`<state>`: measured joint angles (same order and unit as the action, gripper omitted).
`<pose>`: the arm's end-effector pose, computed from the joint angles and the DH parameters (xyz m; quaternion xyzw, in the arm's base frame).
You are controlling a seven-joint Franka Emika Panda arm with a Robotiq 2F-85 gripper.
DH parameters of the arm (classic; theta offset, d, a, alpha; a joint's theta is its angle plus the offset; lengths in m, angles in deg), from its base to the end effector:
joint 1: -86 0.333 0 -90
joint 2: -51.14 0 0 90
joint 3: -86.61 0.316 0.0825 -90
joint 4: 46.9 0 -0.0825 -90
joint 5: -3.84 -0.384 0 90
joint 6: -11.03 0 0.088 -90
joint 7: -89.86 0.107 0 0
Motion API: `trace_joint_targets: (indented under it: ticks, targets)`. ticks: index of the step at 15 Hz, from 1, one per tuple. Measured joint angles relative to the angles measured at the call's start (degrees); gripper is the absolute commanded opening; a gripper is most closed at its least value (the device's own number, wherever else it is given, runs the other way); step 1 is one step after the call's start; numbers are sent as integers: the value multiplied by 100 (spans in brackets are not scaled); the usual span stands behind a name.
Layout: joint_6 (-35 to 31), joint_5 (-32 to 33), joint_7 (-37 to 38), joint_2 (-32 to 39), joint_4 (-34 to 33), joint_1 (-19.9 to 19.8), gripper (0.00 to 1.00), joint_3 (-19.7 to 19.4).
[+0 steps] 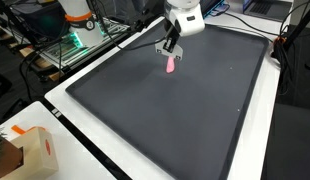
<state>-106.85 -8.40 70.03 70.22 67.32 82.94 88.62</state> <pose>0.5747 0.0003 0.2759 -0.9817 -0.0993 0.1146 0.1152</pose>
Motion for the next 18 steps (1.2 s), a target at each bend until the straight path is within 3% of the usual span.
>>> trace_joint_targets:
  ticks: [18]
  targets:
    - [-2, 1027, 1342, -966, 370, 892, 1, 385]
